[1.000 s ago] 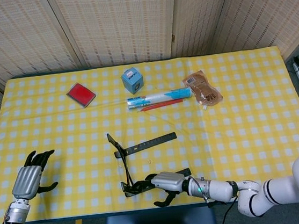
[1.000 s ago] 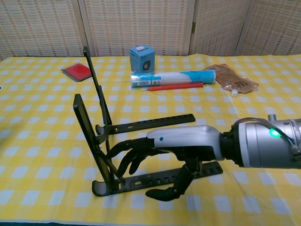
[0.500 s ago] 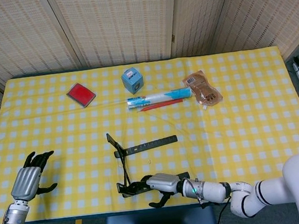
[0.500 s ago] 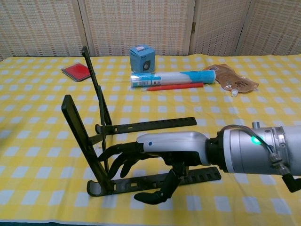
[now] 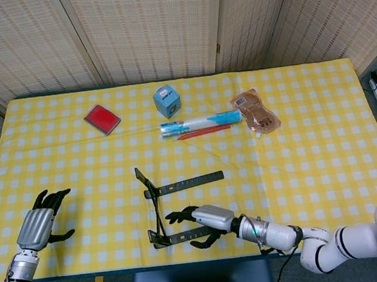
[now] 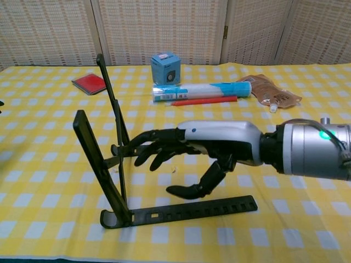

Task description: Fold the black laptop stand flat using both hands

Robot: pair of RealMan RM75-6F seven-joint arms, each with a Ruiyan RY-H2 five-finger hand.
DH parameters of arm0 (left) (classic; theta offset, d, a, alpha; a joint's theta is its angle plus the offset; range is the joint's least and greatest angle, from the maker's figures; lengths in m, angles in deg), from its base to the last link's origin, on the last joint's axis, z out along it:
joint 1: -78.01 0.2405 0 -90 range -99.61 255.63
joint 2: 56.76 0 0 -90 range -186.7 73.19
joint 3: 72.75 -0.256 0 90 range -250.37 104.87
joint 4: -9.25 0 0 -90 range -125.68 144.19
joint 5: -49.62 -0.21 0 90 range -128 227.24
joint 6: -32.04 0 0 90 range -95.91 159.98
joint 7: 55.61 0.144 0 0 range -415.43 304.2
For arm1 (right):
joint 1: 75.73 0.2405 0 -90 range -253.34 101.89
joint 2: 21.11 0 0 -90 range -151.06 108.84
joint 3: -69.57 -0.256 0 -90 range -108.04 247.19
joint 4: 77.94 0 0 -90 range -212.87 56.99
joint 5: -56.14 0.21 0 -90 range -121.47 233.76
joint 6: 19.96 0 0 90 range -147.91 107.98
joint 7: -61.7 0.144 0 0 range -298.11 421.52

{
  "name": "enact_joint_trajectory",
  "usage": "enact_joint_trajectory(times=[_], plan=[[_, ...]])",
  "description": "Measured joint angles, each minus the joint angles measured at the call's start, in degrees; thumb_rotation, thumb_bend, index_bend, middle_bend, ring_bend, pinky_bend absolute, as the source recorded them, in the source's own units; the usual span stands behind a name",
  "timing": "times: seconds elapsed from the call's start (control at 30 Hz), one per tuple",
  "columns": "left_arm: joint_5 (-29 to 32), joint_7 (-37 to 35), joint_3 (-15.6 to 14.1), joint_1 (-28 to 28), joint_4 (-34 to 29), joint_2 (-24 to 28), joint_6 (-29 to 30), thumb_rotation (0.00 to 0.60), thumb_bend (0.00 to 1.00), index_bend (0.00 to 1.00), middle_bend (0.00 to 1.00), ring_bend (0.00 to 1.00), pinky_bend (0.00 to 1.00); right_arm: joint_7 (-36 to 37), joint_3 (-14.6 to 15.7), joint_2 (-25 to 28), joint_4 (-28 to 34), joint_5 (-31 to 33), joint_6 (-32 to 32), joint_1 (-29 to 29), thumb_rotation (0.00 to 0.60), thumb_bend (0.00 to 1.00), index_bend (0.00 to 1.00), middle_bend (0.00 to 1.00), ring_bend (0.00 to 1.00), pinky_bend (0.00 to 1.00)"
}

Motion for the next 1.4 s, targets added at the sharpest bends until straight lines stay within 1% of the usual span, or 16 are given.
enact_joint_trajectory(times=[0.07, 0.13, 0.23, 0.37, 0.5, 0.63, 0.83, 1.13, 1.23, 1.4], plan=[[-0.1, -0.34, -0.04, -0.1, -0.15, -0.19, -0.16, 0.6, 0.19, 0.14, 0.19, 0.18, 0.07, -0.3, -1.01, 0.73, 0.75, 1.85, 0.07, -0.34, 0.6, 0.48, 0.0, 0.04, 0.08, 0.07], [-0.49, -0.44, -0.27, -0.25, -0.42, -0.3, -0.37, 0.6, 0.19, 0.14, 0.2, 0.18, 0.07, -0.7, -2.5, 1.22, 1.37, 4.23, -0.37, -0.43, 0.6, 0.48, 0.0, 0.01, 0.05, 0.03], [-0.96, -0.31, -0.46, -0.59, -0.93, -0.64, -0.61, 0.6, 0.19, 0.14, 0.2, 0.18, 0.07, -1.25, -4.85, 1.1, 1.55, 7.6, -2.2, -0.02, 0.6, 0.48, 0.0, 0.0, 0.01, 0.0], [-2.69, -0.72, -0.87, -1.4, -1.23, -1.03, -0.97, 0.6, 0.19, 0.14, 0.2, 0.18, 0.07, -2.24, -7.63, -1.19, 0.03, 11.43, -4.75, 0.94, 0.6, 0.48, 0.0, 0.0, 0.0, 0.0], [-3.55, -0.63, -1.0, -2.76, -1.49, -2.05, -2.07, 0.6, 0.19, 0.12, 0.2, 0.18, 0.07, -3.52, -10.31, -4.6, -2.7, 14.9, -6.86, 1.93, 0.6, 0.48, 0.0, 0.0, 0.0, 0.0], [-3.71, 0.11, -0.94, -3.6, -1.69, -2.84, -2.81, 0.6, 0.19, 0.12, 0.2, 0.18, 0.07, -4.75, -12.6, -7.08, -4.78, 17.15, -7.73, 2.48, 0.6, 0.48, 0.0, 0.0, 0.0, 0.0], [-3.17, 1.11, -0.74, -5.25, -1.82, -4.99, -5.32, 0.6, 0.19, 0.11, 0.2, 0.18, 0.07, -5.67, -14.06, -8.28, -6.51, 18.99, -8.69, 2.39, 0.6, 0.48, 0.0, 0.0, 0.0, 0.0], [-3.29, 1.57, -2.04, -5.66, -3.89, -5.09, -6.52, 0.6, 0.19, 0.1, 0.2, 0.17, 0.07, -6.22, -17.31, -12.2, -11.64, 21.36, -11.65, 3.84, 0.6, 0.48, 0.0, 0.0, 0.0, 0.0], [-3.95, 1.7, -2.44, -6.09, -5.01, -5.3, -6.86, 0.6, 0.19, 0.1, 0.2, 0.17, 0.07, -6.57, -18.28, -13.36, -12.67, 21.59, -12.54, 4.53, 0.6, 0.48, 0.0, 0.0, 0.0, 0.0], [-4.6, 2.23, -2.6, -7.13, -6.33, -6.37, -7.63, 0.6, 0.19, 0.1, 0.2, 0.17, 0.06, -6.99, -19.06, -14.4, -13.13, 21.18, -13.9, 5.35, 0.6, 0.48, 0.0, 0.0, 0.0, 0.0]])
